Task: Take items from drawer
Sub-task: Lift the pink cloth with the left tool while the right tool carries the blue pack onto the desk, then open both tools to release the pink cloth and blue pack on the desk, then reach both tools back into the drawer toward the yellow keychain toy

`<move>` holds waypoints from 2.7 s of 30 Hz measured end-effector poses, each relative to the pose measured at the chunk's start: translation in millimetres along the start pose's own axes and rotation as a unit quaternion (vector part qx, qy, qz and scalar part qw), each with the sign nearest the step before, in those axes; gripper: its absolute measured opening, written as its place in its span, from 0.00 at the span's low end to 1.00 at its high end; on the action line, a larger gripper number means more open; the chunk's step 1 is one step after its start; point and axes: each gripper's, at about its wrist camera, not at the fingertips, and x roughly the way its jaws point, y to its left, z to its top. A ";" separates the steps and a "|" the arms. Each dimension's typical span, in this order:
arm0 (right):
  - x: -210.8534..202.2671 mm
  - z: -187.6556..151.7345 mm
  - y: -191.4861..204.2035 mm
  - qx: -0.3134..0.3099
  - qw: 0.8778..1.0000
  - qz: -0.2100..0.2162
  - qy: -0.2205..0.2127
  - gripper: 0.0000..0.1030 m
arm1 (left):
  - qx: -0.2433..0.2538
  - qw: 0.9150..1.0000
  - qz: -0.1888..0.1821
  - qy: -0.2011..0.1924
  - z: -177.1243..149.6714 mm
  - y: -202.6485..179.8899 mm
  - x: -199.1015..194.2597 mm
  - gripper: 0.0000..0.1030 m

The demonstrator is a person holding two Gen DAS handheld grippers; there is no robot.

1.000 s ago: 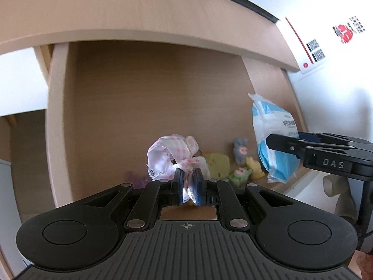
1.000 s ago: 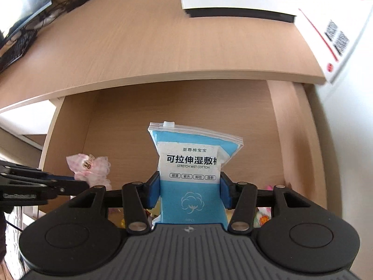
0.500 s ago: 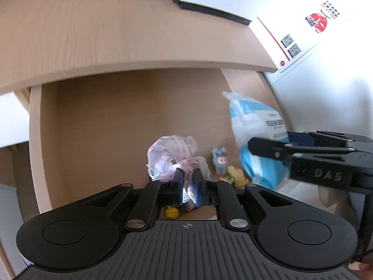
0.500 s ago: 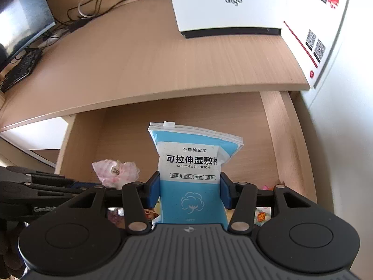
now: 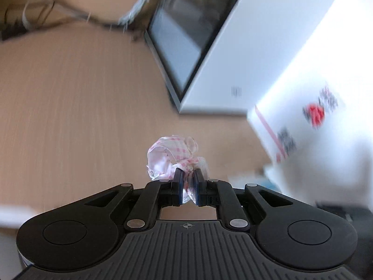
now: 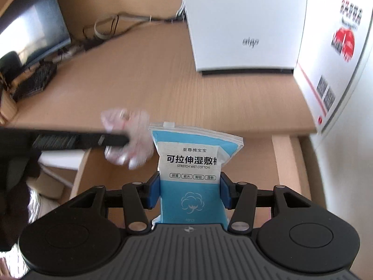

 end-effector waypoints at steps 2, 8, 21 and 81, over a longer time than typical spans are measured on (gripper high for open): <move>-2.3 9.5 -1.2 -0.003 1.000 -0.006 -0.011 0.48 | 0.001 1.000 0.009 -0.021 12.2 2.4 10.9 0.11; -9.6 37.2 -11.0 -0.004 0.998 -0.033 -0.052 0.48 | -0.019 0.998 0.026 -0.048 27.3 13.6 46.5 0.16; 20.3 57.5 -34.4 -0.002 0.998 -0.051 -0.046 0.48 | -0.024 0.997 0.071 -0.021 26.3 36.0 70.6 0.18; 136.2 -65.5 17.6 0.031 0.957 0.053 0.284 0.98 | -0.103 0.987 0.049 0.116 -108.2 81.3 -46.7 0.18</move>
